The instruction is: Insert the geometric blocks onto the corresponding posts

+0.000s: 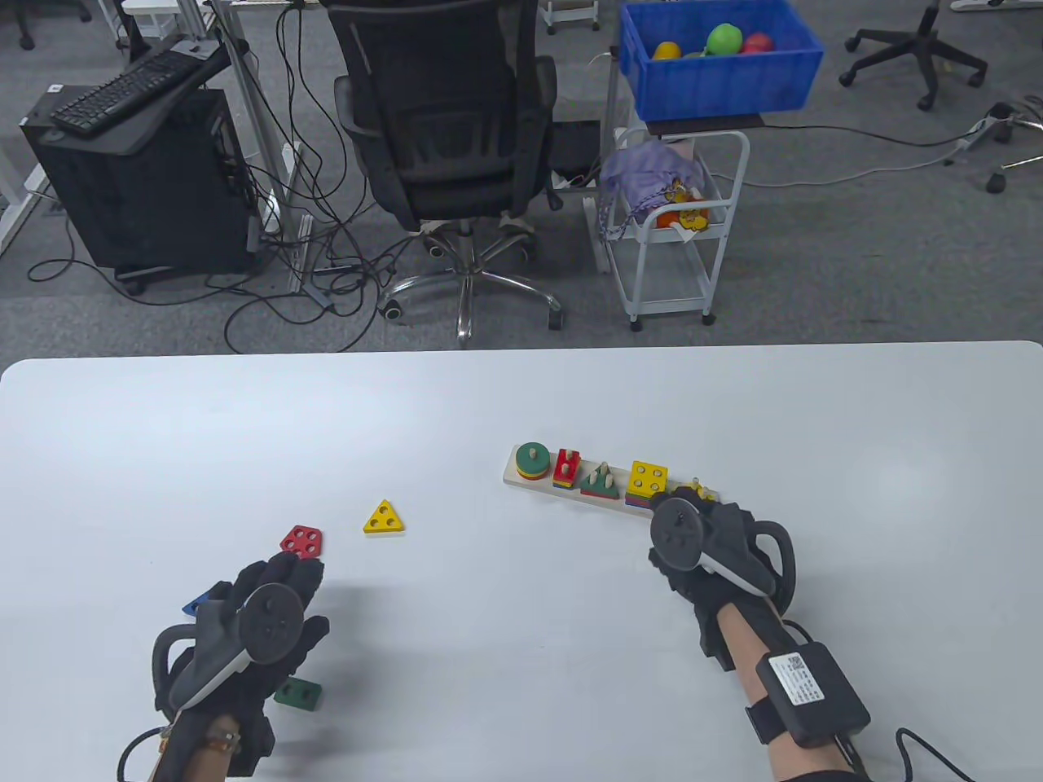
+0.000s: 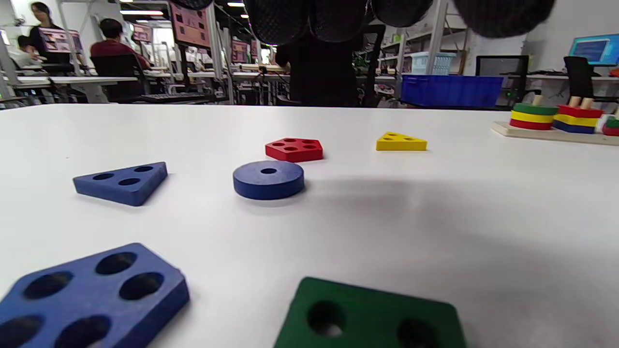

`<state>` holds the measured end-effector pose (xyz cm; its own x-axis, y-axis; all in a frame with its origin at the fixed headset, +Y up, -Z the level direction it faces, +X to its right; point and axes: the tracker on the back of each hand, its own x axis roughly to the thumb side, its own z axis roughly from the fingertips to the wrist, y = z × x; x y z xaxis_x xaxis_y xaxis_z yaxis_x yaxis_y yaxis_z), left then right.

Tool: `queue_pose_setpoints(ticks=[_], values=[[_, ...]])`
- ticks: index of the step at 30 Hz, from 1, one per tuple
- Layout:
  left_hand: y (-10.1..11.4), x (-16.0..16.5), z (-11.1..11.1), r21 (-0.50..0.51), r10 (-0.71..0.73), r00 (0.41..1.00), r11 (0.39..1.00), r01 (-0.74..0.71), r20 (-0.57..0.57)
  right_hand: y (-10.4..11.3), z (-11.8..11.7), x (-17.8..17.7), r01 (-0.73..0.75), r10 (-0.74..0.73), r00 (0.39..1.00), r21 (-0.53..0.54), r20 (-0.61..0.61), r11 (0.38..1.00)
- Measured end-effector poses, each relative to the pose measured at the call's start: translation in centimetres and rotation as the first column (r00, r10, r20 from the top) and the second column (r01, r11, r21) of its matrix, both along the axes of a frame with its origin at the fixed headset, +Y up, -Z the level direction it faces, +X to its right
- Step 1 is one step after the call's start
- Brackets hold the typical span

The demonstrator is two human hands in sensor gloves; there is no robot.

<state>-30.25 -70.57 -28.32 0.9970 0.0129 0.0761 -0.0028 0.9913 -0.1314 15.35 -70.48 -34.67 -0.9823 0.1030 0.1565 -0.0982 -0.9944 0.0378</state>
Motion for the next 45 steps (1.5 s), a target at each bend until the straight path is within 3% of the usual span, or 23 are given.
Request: queue_pose_setpoints(ticks=[4, 7, 14, 22, 25, 28, 34, 38, 40, 43, 45], values=[[-0.7, 1.2, 0.1, -0.179, 0.038, 0.990, 0.984, -0.013, 0.136, 0.1, 4.0, -3.5, 0.102, -0.101, 0.986, -0.001, -0.136, 0.995], [-1.1, 1.6, 0.2, -0.289, -0.018, 0.989, 0.955, 0.060, 0.146, -0.5, 5.8, -5.1, 0.127, -0.122, 0.972, 0.015, -0.199, 0.992], [-2.4, 2.3, 0.5, -0.398, -0.219, 0.967, 0.881, 0.255, 0.133, -2.0, 6.6, -6.1, -0.005, 0.009, 0.971, 0.020, -0.240, 1.000], [-4.8, 4.8, 0.9, -0.388, -0.446, 0.876, 0.785, 0.482, 0.186, -2.1, 6.9, -5.5, -0.005, 0.008, 0.971, 0.014, -0.238, 1.000], [-5.5, 5.7, 0.8, -0.305, -0.505, 0.839, 0.782, 0.543, 0.200, -2.0, 6.9, -5.4, 0.010, -0.006, 0.971, 0.013, -0.239, 1.000], [-5.5, 5.7, 0.8, -0.271, -0.495, 0.846, 0.802, 0.533, 0.198, -2.1, 6.9, -5.5, 0.013, -0.009, 0.971, 0.015, -0.240, 1.000], [-5.2, 4.9, 0.4, -0.241, -0.402, 0.895, 0.864, 0.441, 0.195, -2.4, 7.0, -6.0, -0.004, 0.008, 0.968, 0.016, -0.252, 1.000], [-3.9, 4.8, 0.1, -0.194, -0.198, 0.961, 0.953, 0.235, 0.191, -2.4, 7.1, -6.7, 0.010, -0.001, 0.963, 0.030, -0.268, 0.999], [-3.0, 5.0, 0.1, -0.158, -0.024, 0.980, 0.986, 0.056, 0.199, -2.2, 7.3, -7.4, 0.041, -0.024, 0.956, 0.055, -0.292, 0.998], [-2.2, 5.6, 0.0, -0.174, 0.262, 0.947, 0.957, -0.231, 0.186, -2.0, 7.9, -8.9, 0.090, -0.057, 0.936, 0.080, -0.346, 0.993], [-2.1, 6.1, -0.3, -0.232, 0.501, 0.853, 0.855, -0.463, 0.144, -1.8, 8.4, -10.3, 0.136, -0.085, 0.917, 0.103, -0.390, 0.985]])
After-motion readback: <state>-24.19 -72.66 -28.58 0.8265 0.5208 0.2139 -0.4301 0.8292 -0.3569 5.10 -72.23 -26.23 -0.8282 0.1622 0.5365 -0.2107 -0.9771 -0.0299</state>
